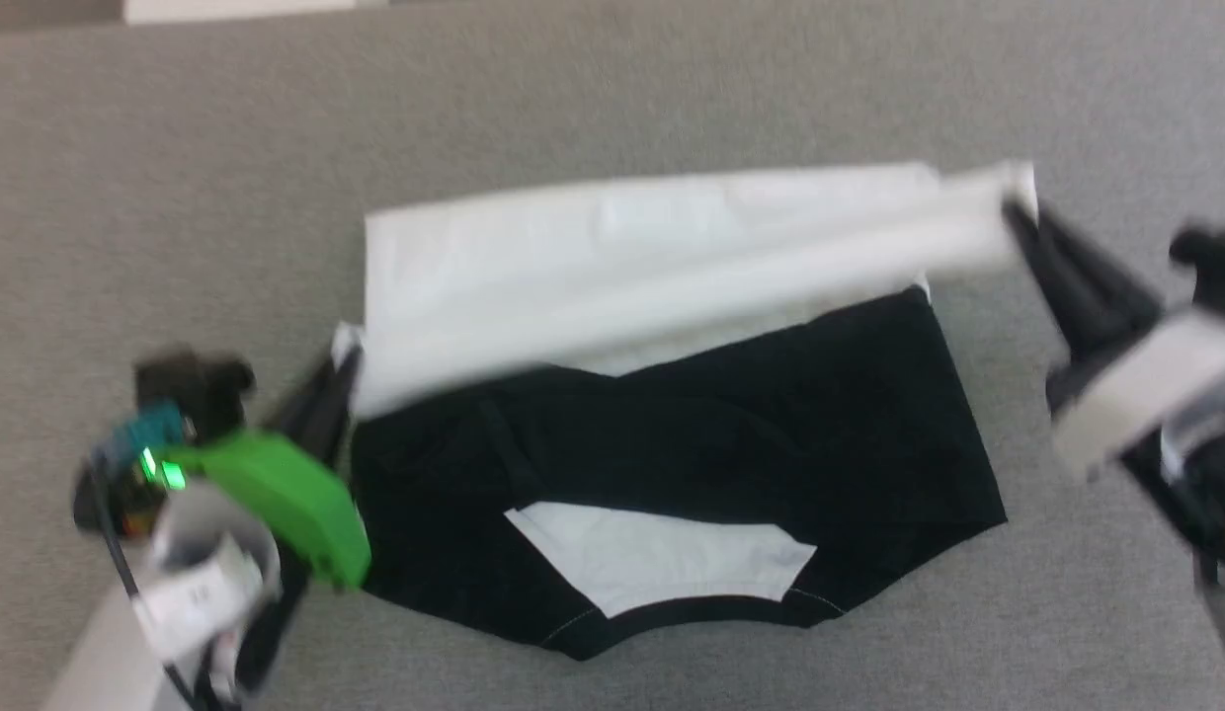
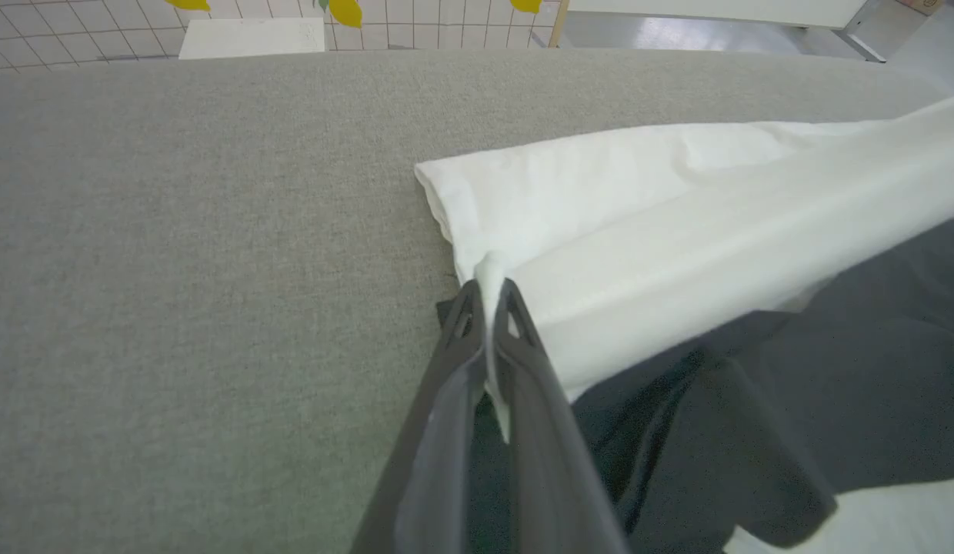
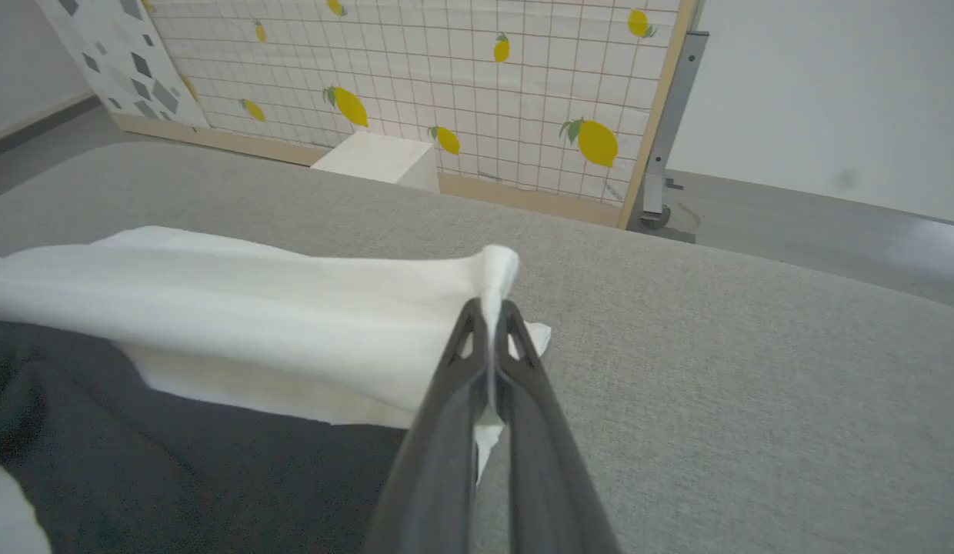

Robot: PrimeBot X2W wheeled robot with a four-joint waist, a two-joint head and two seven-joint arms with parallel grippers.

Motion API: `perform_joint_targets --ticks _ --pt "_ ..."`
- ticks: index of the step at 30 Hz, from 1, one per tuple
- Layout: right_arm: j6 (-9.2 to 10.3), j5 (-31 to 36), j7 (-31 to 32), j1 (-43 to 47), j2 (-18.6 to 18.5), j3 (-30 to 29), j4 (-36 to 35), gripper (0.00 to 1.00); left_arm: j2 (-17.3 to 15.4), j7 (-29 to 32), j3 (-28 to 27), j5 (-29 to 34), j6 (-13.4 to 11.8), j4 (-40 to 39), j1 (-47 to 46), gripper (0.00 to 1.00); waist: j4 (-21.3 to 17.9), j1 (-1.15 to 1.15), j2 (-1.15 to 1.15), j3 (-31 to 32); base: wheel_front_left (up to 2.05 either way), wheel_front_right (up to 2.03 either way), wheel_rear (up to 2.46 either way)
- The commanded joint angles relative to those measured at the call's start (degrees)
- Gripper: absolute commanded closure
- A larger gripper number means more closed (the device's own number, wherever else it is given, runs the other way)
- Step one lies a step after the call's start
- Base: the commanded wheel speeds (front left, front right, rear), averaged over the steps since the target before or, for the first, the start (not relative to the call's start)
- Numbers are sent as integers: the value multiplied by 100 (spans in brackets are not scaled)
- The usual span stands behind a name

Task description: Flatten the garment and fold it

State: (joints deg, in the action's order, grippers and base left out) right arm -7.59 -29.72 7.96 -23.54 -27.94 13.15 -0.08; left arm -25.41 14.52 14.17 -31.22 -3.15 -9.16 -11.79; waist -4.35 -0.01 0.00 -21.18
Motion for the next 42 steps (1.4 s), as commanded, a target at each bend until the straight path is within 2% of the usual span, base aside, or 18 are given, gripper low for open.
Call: perform_joint_targets --ticks 1,5,10,19,20,21,22,23,24,25,34,39,42 --pt "10 71 99 323 56 -142 -149 100 -11 -22 0 -121 1 -49 266 100 244 1 0 626 0 0 0" --pt "10 273 501 1258 336 -505 -508 100 105 -128 51 -368 7 -54 960 100 220 1 0 733 0 0 0" --pt "10 634 924 2085 740 -961 -582 100 266 -297 155 -545 74 197 1387 100 211 1 0 813 0 0 0" --pt "10 986 1206 2692 1238 -1032 -237 100 425 -633 246 -636 256 986 1493 100 142 1 0 876 0 0 0" --pt "10 995 1204 2696 1285 -1001 -158 65 445 -648 266 -636 263 1092 1484 52 135 1 0 885 0 0 0" --pt "10 997 1213 2698 1317 -971 -103 50 460 -646 294 -641 282 1165 1482 17 129 1 0 894 0 0 0" --pt "10 1008 1215 2700 1341 -942 -43 49 485 -651 319 -653 300 1238 1481 17 126 1 0 905 0 0 0" --pt "10 1018 1226 2705 1356 -920 25 41 509 -664 336 -651 294 1301 1481 14 127 1 0 916 0 0 0" --pt "10 1018 1248 2716 1364 -902 77 11 530 -655 350 -659 281 1356 1490 0 132 1 0 929 0 0 0" --pt "10 1003 1298 2740 1386 -912 140 0 540 -645 369 -649 262 1423 1500 0 142 1 0 950 0 0 0" --pt "10 960 1222 2999 1565 -1265 71 0 649 -1021 267 -659 109 1675 1731 0 239 1 0 1231 0 0 0" --pt "10 851 940 3135 1843 -1657 -240 0 766 -1891 65 -433 -34 1539 1738 0 295 1 0 1402 0 0 0" --pt "10 895 735 3046 1974 -1798 -387 0 827 -2438 41 -225 -17 1488 1596 0 325 1 0 1450 0 0 0"
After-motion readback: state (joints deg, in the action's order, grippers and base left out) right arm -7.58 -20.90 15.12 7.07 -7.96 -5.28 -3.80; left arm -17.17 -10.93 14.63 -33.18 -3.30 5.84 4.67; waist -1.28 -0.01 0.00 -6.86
